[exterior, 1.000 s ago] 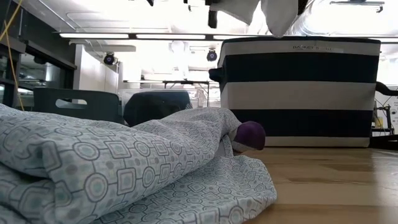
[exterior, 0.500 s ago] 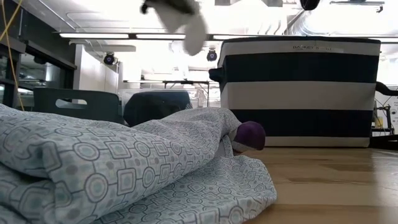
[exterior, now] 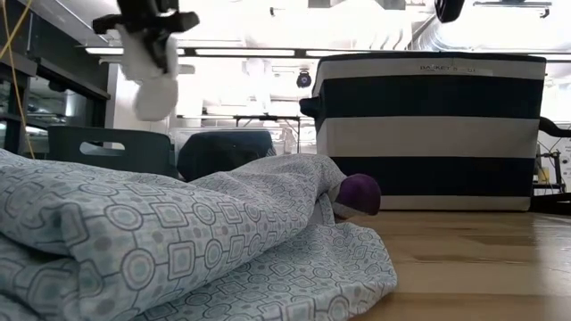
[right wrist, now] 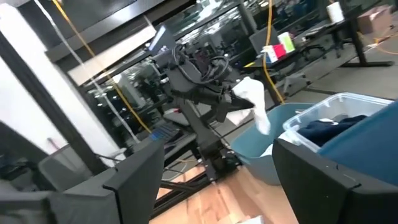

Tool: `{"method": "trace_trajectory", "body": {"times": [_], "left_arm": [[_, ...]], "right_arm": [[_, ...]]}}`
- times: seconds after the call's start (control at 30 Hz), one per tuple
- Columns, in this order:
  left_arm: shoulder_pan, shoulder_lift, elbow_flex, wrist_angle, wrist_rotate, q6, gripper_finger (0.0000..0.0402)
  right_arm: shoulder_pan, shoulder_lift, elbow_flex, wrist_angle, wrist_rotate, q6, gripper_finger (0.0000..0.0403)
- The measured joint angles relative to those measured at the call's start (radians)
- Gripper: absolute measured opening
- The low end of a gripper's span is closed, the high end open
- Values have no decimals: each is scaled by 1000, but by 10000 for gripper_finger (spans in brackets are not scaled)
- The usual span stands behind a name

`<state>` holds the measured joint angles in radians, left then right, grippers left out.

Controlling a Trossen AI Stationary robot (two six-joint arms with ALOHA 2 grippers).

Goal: Pick & Place Cloths
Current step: Put the white sock into the blue bin

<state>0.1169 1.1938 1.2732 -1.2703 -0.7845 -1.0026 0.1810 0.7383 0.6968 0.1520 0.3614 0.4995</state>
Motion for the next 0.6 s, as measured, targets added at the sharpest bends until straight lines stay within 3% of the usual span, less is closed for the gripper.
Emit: {"method": "trace_trajectory", "body": {"times": [0.3,0.6], "left_arm": [[167,6,-5,-215,91,-45,1],[359,7,-179,-62,329,132,1]], "right_arm": [[0,0,0,-39,61,35,289],[0,0,0,-38,78,38,289]]}}
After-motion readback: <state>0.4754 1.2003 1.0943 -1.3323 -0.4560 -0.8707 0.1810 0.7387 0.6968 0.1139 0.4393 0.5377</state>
